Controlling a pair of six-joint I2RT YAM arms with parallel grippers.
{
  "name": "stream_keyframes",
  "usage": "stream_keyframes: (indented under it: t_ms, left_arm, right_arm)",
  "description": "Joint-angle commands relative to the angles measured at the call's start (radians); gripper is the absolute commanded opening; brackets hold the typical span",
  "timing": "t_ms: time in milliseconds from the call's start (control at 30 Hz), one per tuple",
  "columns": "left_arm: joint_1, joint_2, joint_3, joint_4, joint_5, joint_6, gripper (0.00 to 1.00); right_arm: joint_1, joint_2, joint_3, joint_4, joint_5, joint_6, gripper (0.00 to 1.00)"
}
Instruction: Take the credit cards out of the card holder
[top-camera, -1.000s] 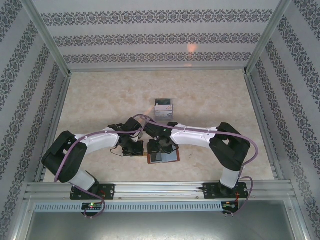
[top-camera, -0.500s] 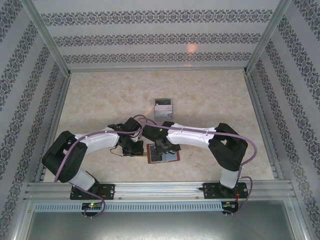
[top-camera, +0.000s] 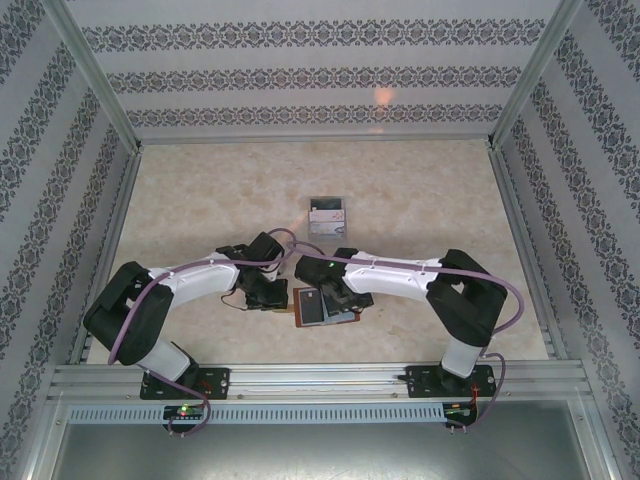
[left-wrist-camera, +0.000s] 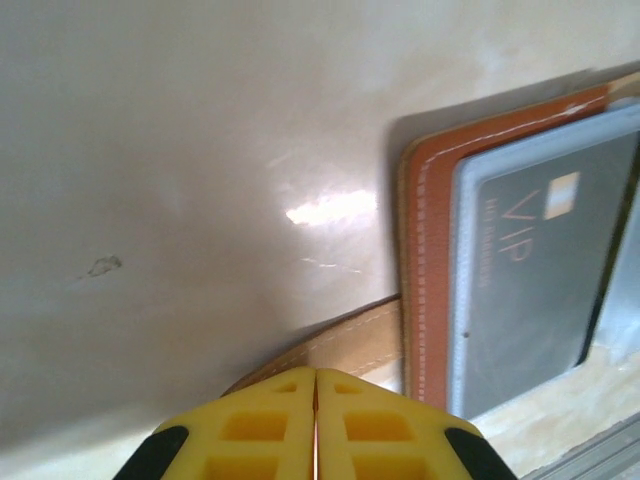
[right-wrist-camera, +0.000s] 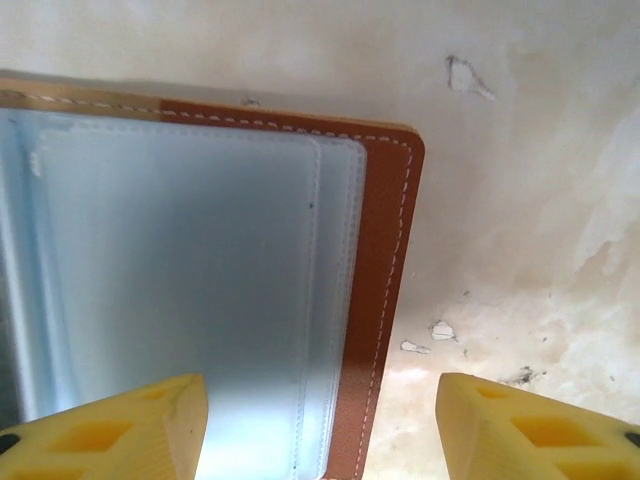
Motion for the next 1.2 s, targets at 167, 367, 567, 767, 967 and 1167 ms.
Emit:
stream_keyframes:
  t_ms: [167,367,567,767,967,1167]
  left_arm:
    - [-0.027,-0.03,0.051,0.015,0.03,-0.046,0.05]
    - [-0.065,0.001,0.053,0.113,0.063,-0.113,0.05]
    - [-0.081,0.035,0.021,0.19,0.082,-0.157,0.05]
    - [-0.083,0.091,0.006,0.198,0.084,-0.15,0.05]
    - [-0.084,0.089,0.001,0.138,0.039,-0.123,0.05]
    - [-0.083,0.082,-0.003,0.109,0.018,-0.108,0.05]
  right_arm:
    - [-0.029,-0.107,-0.042,0.144,-0.132,0.009,0.42]
    - [-0.071,-0.117,-0.114,0.365,-0.327,0.032,0.25]
    - [-0.107,-0.079,-0.139,0.468,-0.426,0.041,0.21]
    - [-0.124,-0.038,-0.137,0.492,-0.455,0.028,0.21]
    - [-0.126,-0.002,-0.133,0.491,-0.45,0.021,0.22]
    - [-0.126,0.006,-0.136,0.454,-0.406,0.015,0.29]
